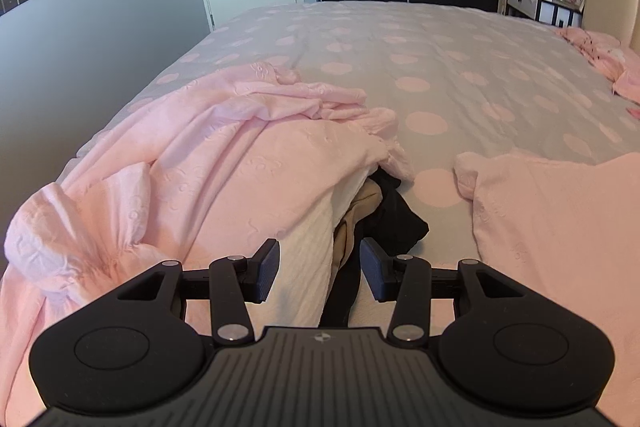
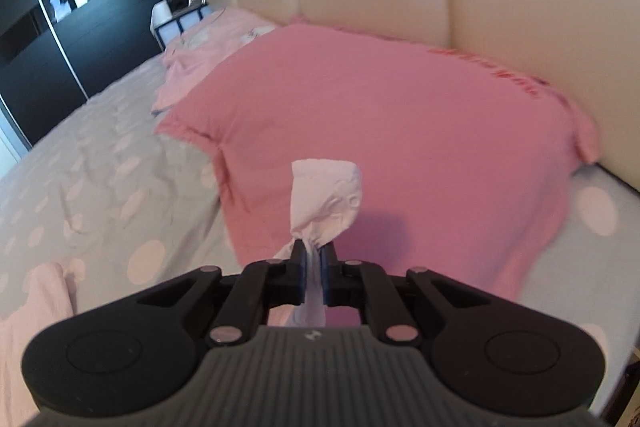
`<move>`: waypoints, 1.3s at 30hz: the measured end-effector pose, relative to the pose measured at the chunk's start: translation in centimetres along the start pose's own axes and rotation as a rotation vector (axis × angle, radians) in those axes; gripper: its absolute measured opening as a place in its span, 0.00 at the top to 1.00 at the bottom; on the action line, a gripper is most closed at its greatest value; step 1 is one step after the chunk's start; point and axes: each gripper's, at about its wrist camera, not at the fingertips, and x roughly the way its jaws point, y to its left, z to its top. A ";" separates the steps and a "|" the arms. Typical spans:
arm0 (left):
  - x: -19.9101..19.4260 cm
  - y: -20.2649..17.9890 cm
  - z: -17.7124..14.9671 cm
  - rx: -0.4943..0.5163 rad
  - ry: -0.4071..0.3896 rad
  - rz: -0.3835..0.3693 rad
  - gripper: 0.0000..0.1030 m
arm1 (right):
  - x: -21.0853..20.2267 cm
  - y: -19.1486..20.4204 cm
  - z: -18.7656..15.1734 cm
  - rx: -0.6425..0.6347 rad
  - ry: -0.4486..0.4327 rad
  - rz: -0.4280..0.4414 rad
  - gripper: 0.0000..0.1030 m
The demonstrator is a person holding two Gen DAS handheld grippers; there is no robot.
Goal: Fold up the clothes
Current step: 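Carry the pink cuff with the right tool across the bed toward the garment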
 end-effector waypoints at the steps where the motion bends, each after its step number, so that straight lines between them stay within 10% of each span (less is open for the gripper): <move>1: -0.4 0.1 0.1 -0.013 -0.007 -0.006 0.59 | -1.3 -0.5 0.0 -0.001 -0.013 -0.003 0.92; 12: -5.6 -1.4 0.9 -0.031 -0.103 -0.131 0.59 | -13.6 -1.7 1.8 -0.073 -0.141 -0.071 0.94; 20: -7.8 -2.5 0.2 -0.037 -0.093 -0.228 0.59 | -18.2 5.1 -1.3 -0.218 -0.097 0.097 0.94; 29: -10.8 -6.2 -2.7 0.061 -0.089 -0.379 0.59 | -23.4 18.6 -9.5 -0.377 -0.014 0.417 0.93; 39: -13.1 -8.3 -6.5 0.099 -0.056 -0.491 0.59 | -24.7 30.7 -26.4 -0.598 0.048 0.609 0.93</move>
